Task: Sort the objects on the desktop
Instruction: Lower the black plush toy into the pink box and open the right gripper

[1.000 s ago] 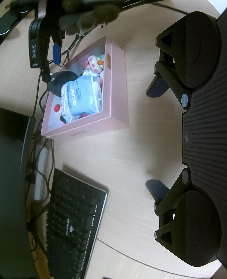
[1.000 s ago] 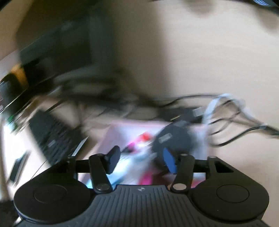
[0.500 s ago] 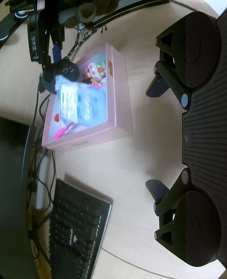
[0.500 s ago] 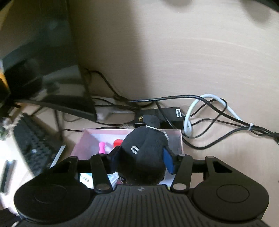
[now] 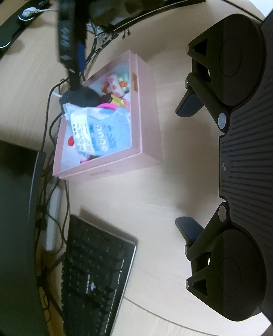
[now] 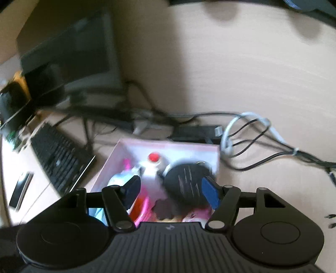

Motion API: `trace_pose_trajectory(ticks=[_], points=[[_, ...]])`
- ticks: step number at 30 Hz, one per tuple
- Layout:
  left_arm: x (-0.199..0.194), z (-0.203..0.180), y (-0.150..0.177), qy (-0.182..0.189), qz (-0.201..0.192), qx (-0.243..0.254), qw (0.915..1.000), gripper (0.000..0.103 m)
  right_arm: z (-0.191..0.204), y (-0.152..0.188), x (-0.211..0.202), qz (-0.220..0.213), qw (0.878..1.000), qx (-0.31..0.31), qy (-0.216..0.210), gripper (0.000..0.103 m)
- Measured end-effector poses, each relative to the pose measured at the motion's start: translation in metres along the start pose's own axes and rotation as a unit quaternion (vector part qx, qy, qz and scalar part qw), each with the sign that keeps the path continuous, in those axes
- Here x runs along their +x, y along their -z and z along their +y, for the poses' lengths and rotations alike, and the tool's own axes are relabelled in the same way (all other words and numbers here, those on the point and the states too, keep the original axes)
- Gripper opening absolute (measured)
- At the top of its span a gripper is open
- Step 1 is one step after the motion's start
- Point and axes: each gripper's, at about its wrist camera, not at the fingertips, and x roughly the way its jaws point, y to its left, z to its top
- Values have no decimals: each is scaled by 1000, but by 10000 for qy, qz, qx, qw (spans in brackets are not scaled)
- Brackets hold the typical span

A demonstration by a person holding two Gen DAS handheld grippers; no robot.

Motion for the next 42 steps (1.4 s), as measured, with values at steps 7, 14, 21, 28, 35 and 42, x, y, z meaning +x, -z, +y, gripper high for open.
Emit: trace_pose_trajectory(ticks=[7,14,21,28,35,42], points=[[-5,3,1,-118,-28,14,9999,103,-3,3,45,214,9987,461,-52,42],[-5,12,0,-292,-36,-177,9994,103,-1,-11,18,-617,9973,384,-120,42],[0,4,-2,-307,3,-38,9995,103,2,-12,53,-664,9961,471,329,46],[1,1,-2,-270,16,-24,9996,103,15,-15,21,-525,9977,-113,-410,46],[1,2,-1,-320,48,-31,9995,103,-20,-24,59,-422,9951,892,81,67],[-14,-5,-17,-113,-614,141,9980,103,17,-18,67,-148,9997,-176,-101,62]])
